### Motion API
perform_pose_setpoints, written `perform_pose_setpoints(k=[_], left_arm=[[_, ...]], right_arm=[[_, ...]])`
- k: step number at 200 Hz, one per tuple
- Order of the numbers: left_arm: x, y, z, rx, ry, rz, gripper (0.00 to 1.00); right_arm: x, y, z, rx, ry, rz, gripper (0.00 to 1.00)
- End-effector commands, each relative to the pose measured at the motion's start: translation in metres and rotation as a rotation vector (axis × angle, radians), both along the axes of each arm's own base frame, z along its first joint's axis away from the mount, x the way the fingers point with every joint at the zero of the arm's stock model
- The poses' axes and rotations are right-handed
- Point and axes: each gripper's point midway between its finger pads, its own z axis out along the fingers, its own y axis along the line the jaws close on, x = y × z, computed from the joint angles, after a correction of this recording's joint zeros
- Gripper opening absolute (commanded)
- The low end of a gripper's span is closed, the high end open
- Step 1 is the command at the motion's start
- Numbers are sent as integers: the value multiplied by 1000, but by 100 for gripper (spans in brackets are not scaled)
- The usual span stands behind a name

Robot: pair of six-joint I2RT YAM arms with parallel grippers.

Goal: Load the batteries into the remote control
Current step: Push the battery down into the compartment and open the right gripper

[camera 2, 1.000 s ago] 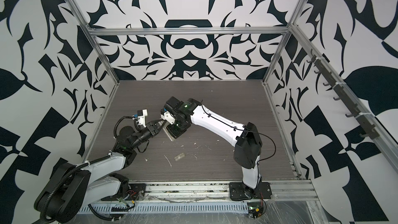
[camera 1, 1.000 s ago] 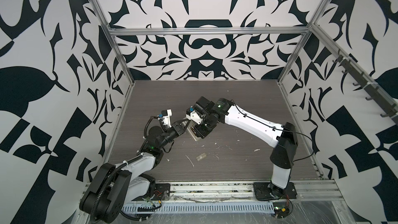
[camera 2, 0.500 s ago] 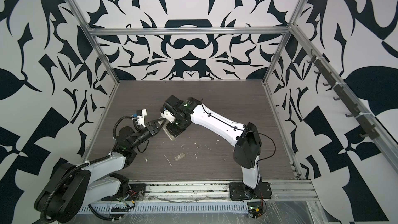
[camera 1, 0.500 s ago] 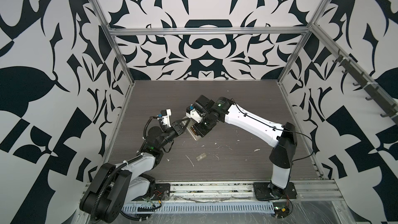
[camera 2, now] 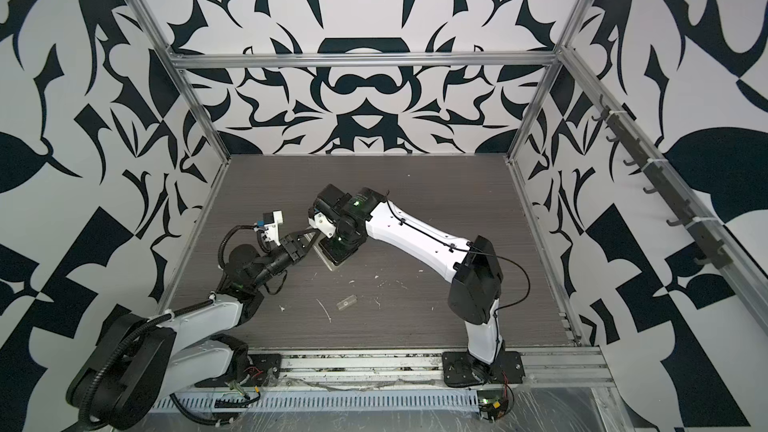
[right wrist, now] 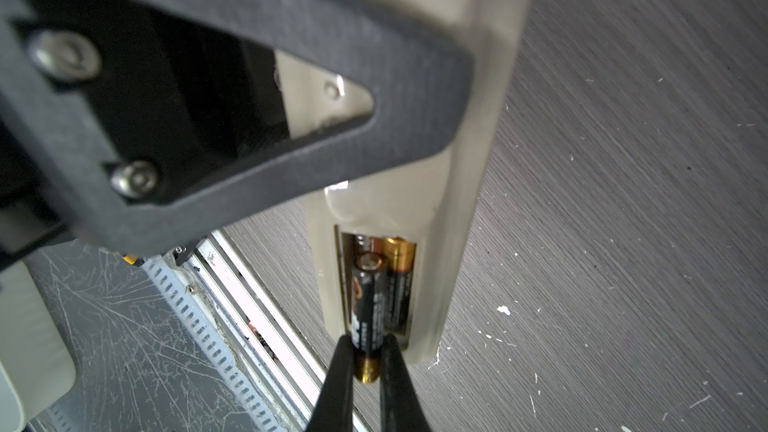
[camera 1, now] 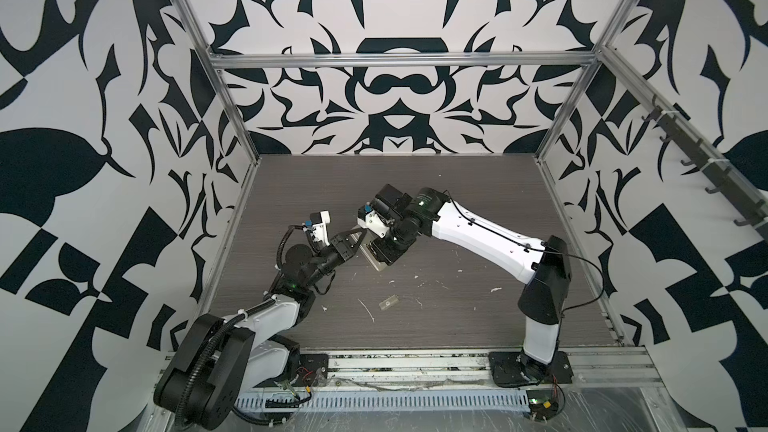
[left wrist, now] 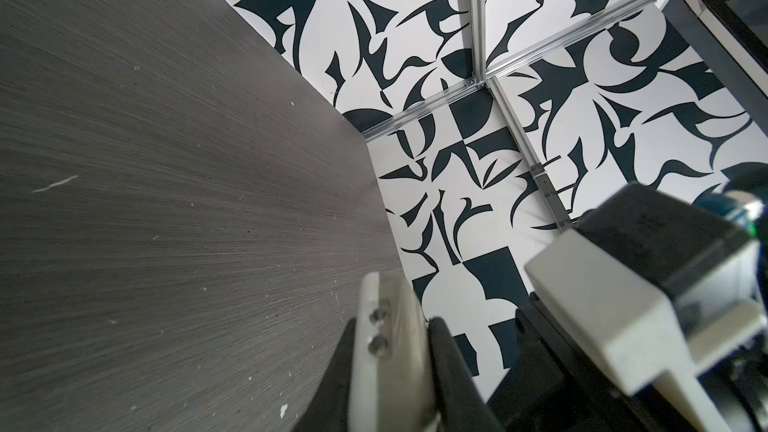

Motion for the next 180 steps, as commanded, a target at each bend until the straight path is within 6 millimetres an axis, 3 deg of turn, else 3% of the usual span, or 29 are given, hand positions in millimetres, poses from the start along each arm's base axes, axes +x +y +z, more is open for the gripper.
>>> perform_pose_setpoints(k=[1, 180], left_arm=[[-4, 0, 13, -31, -48, -5, 0], [-6, 0, 14, -41, -49, -9, 0]], right_arm=[[1, 1, 12, 7, -19, -10, 4], [2, 2, 19, 19, -34, -22, 21]])
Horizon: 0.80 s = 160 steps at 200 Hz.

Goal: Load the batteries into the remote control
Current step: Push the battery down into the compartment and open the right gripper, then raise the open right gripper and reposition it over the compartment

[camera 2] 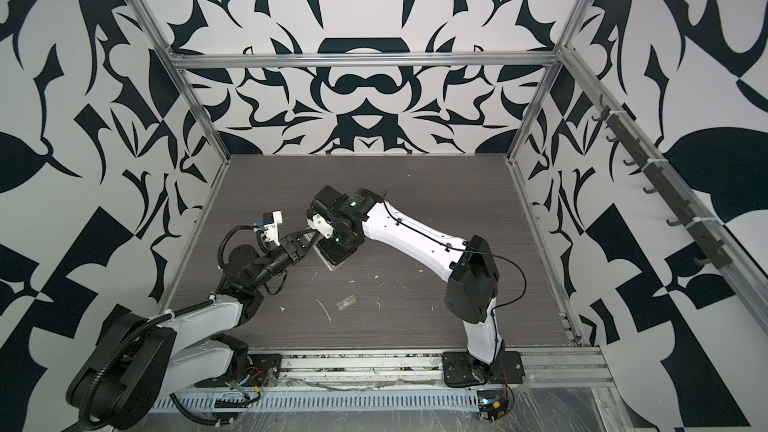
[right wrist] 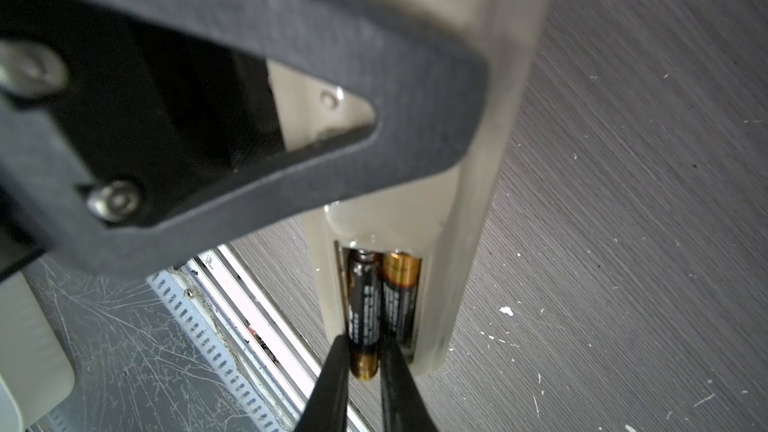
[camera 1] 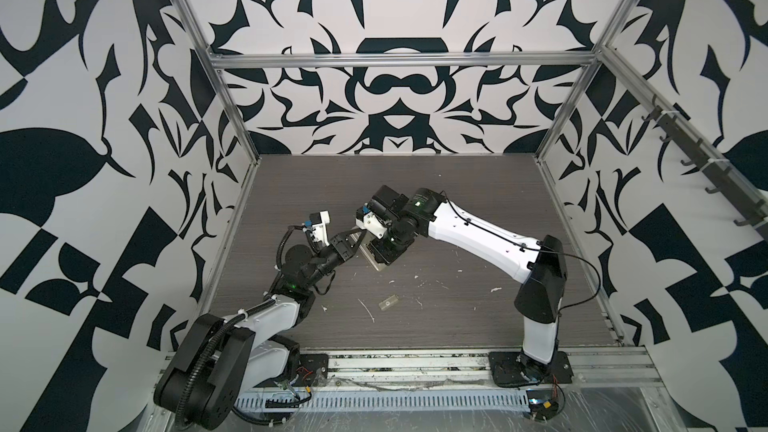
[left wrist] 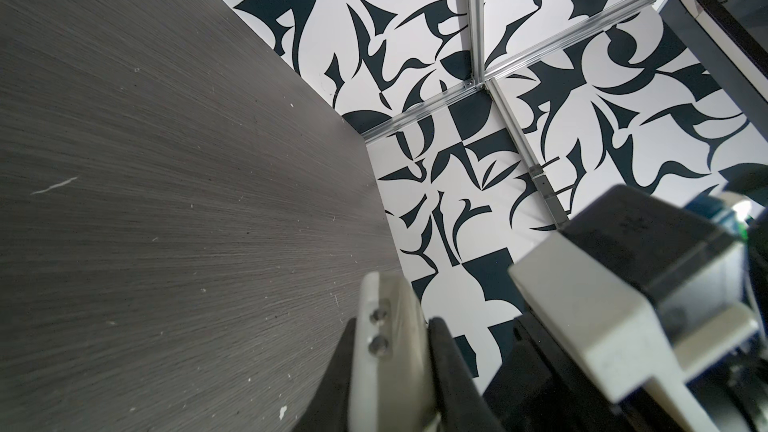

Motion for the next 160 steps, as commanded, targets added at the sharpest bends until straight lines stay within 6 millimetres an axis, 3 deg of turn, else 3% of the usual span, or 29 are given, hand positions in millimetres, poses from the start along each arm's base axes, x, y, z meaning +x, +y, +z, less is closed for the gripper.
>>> perform_pose_setpoints(k=[1, 44, 83, 160], left_arm=[[-5, 0, 13, -37, -46, -9, 0], [-6, 1, 11, -36, -39, -7, 0], [-4, 1, 10, -37, -35, -4, 0], [-4, 0, 8, -37, -20, -9, 0]], right_arm=[[1, 1, 21, 32, -38, -7, 21], [1, 2, 26, 49, -43, -7, 23], [1, 6, 35, 89, -51, -10, 33], [0, 7, 53, 129, -71, -14, 41]])
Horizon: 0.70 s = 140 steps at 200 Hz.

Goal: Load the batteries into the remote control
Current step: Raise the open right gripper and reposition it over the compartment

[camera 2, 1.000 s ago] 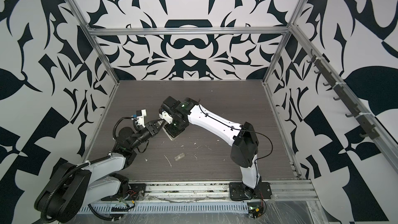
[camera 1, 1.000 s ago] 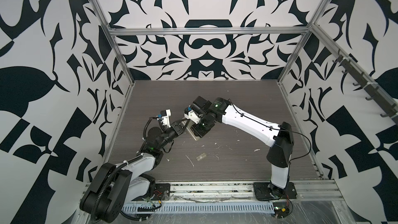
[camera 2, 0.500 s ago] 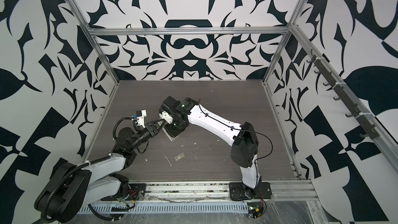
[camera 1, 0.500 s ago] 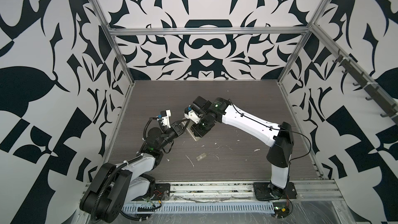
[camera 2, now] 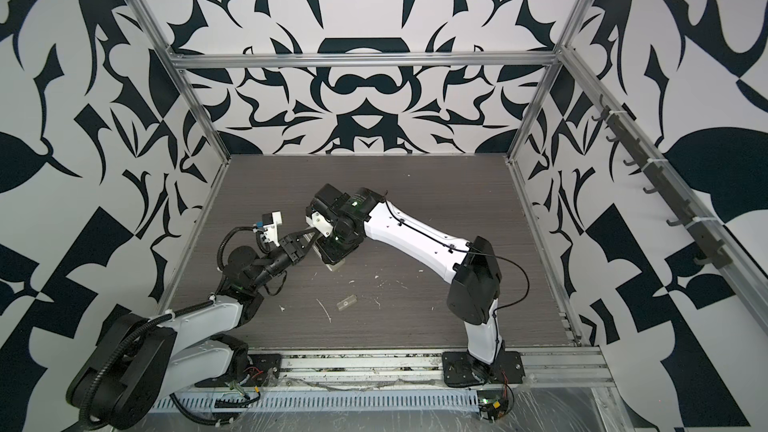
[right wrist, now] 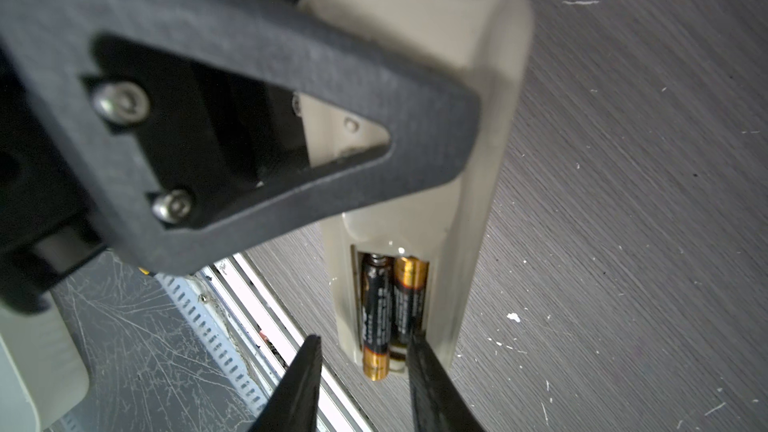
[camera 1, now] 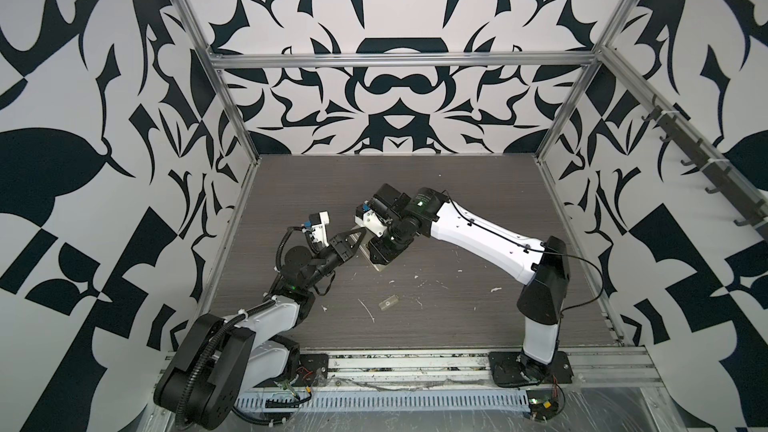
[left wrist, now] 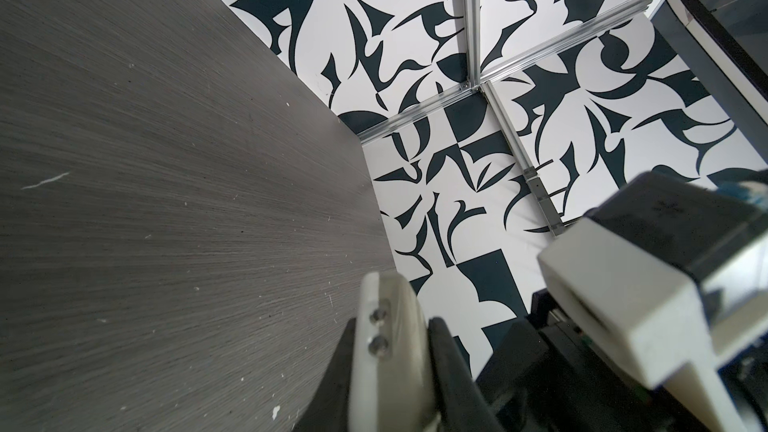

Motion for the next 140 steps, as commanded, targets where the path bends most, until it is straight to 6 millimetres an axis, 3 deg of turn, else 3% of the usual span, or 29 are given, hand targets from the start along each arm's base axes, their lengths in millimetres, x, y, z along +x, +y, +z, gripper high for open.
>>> perform_pose_setpoints(k=[1, 75, 140], left_arm=[[-3, -1, 7, -18, -25, -8, 0], [-7, -11, 7, -10, -1, -83, 0], [-19, -16, 9, 45, 26, -147, 0]], right_arm=[[0, 3, 42, 88, -63, -2, 41], [-1, -4, 64, 130, -170, 86, 42], [-13, -16, 103, 301, -408, 230, 55]])
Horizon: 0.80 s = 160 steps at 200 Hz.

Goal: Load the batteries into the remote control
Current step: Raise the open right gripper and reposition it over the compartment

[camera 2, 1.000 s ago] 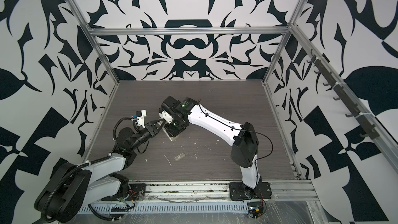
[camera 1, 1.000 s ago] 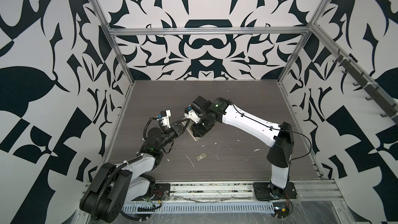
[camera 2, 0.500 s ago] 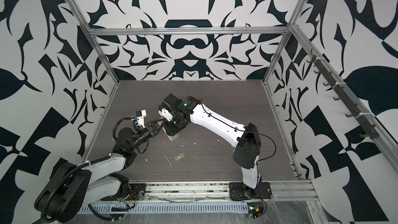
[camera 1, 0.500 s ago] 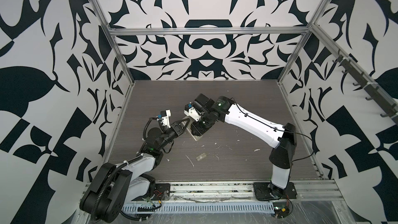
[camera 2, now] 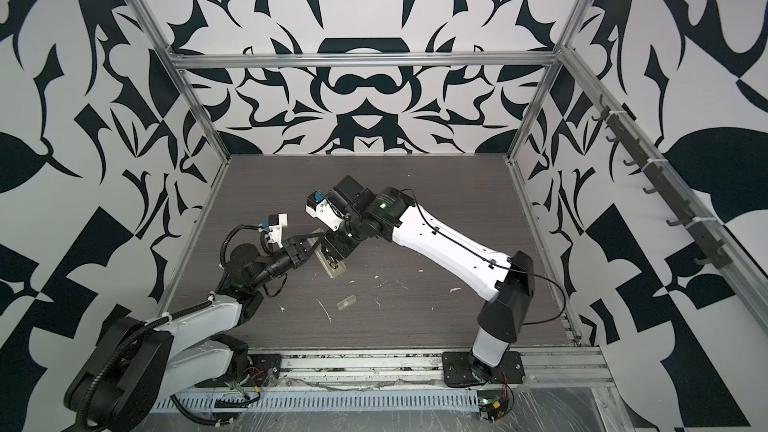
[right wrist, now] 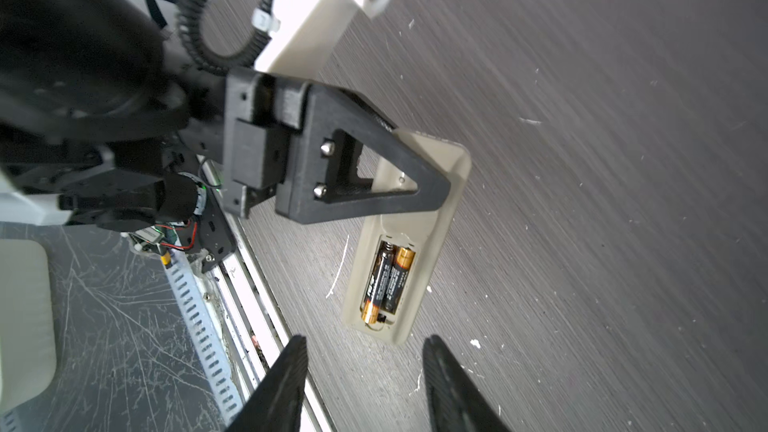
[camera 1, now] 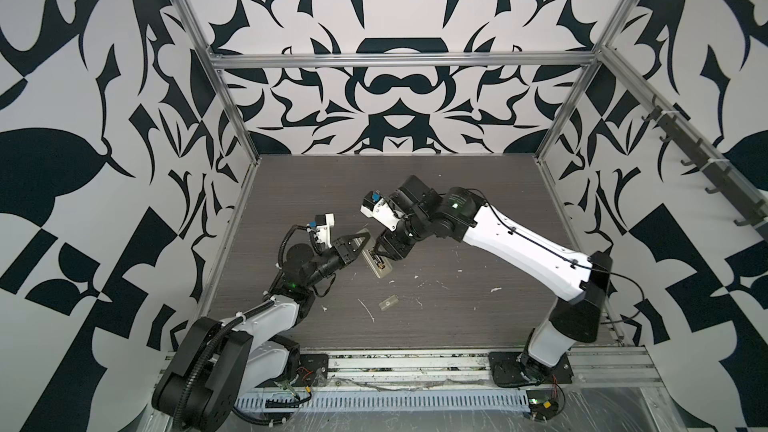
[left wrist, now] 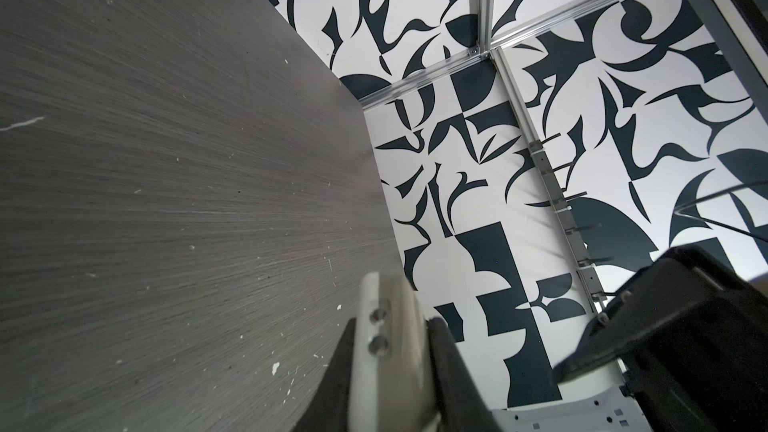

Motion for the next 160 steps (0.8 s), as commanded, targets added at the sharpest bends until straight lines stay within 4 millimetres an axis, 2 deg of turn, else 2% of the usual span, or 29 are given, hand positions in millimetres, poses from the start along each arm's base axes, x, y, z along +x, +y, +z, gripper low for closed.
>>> perform_pose_setpoints(k=[1, 24, 47, 50, 54, 63, 96, 127, 160], left_arm=[[-7, -6, 16, 13, -31, -54, 0], [-12, -8, 19, 44, -25, -85, 0], [-19, -8, 22, 59, -23, -102, 0], [-19, -7, 23, 58, -24, -99, 0], [-20, -7, 23, 59, -24, -101, 0], [-22, -7, 25, 60, -24, -105, 0], [-29, -7, 28, 70, -19, -125, 0], [-31, -8, 28, 67, -6, -139, 0], [-33, -11, 30, 56, 5, -165, 0]], right_arm=[[-3, 0, 34, 114, -165, 85, 55], [-5, -9, 35, 110, -245, 121, 64], [-13, -12, 35, 118, -276, 185, 68], [-15, -12, 36, 122, -276, 200, 71], [-19, -12, 36, 128, -275, 224, 83], [-29, -13, 38, 144, -277, 279, 88], [-54, -14, 45, 178, -373, 426, 86], [-59, -8, 27, 86, -413, 524, 86], [-64, 1, 10, 2, -441, 594, 82]])
